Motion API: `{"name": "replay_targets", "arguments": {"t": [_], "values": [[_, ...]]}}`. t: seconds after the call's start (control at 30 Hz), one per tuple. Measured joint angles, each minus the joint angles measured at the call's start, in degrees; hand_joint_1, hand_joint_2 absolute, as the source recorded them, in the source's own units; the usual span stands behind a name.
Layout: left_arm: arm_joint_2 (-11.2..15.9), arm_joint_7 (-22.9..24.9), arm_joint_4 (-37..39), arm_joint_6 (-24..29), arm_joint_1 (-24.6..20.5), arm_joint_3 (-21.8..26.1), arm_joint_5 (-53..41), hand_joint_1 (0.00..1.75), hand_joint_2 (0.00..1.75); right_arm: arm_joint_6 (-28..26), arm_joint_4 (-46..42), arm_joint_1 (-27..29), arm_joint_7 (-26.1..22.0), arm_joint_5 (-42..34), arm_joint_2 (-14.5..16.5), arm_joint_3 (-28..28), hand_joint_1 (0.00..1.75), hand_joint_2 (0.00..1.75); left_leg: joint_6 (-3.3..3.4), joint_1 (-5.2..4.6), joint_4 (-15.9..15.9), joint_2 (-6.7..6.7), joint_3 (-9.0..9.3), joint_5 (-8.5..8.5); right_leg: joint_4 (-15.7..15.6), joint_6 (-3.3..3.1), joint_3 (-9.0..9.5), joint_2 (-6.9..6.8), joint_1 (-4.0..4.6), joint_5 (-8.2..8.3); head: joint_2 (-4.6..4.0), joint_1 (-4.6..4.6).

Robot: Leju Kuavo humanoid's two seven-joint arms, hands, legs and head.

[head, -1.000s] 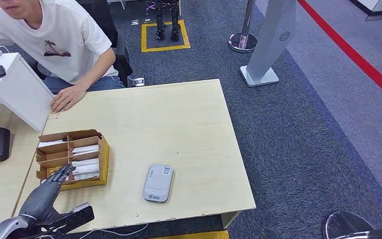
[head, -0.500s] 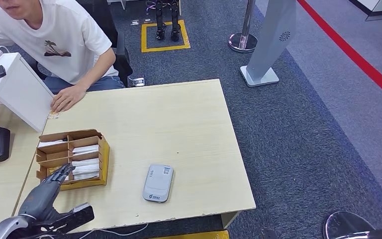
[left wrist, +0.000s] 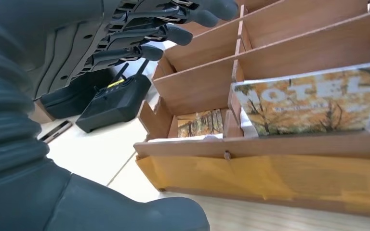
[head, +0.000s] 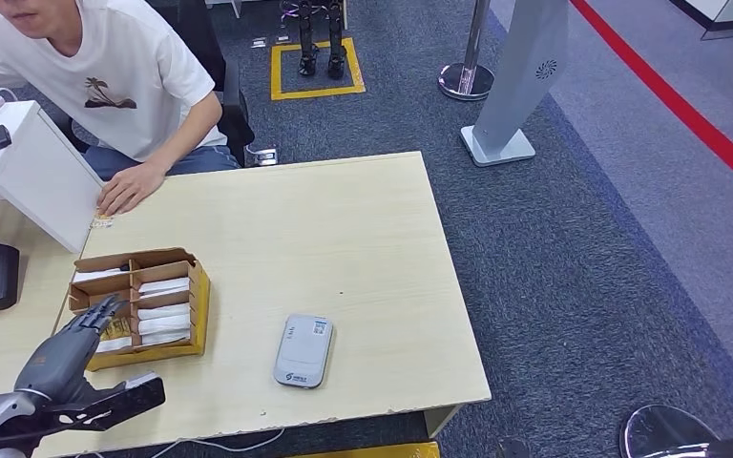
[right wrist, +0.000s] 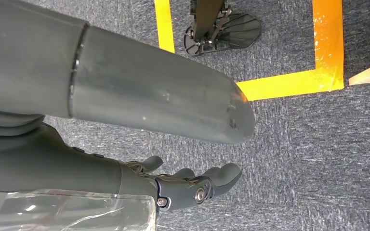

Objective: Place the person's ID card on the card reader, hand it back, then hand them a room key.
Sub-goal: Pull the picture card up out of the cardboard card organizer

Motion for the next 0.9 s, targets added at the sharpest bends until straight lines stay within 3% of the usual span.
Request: {"name": "replay_targets", "arguments": {"t": [0.43,0.9], "values": [[-0.14,-0.02,0.01,-0.41,-1.07,-0.12,0.98,0.00,1.75,-0.05,0.02,-0.06,0.08,0.11,0.06,0.51,0.00,0.00,0.00,0.00,0.00,0.00,0.00,0.00,-0.01,0.00,-0.01,0.00,0.00,0.00,0.00,0.01],[-6.04,-0.93,2.45,1.33,-6.75,-4.78,-0.46,0.00,1.75,-0.06,0.02,-0.37,0.15,0.24,0.43,1.07,0.00,0.00,0.00,-0.02,0.01,0.00,0.01,0.00,-0.01,0.00,-0.01,-0.01,0.00,0.01,0.00,0.01]]}}
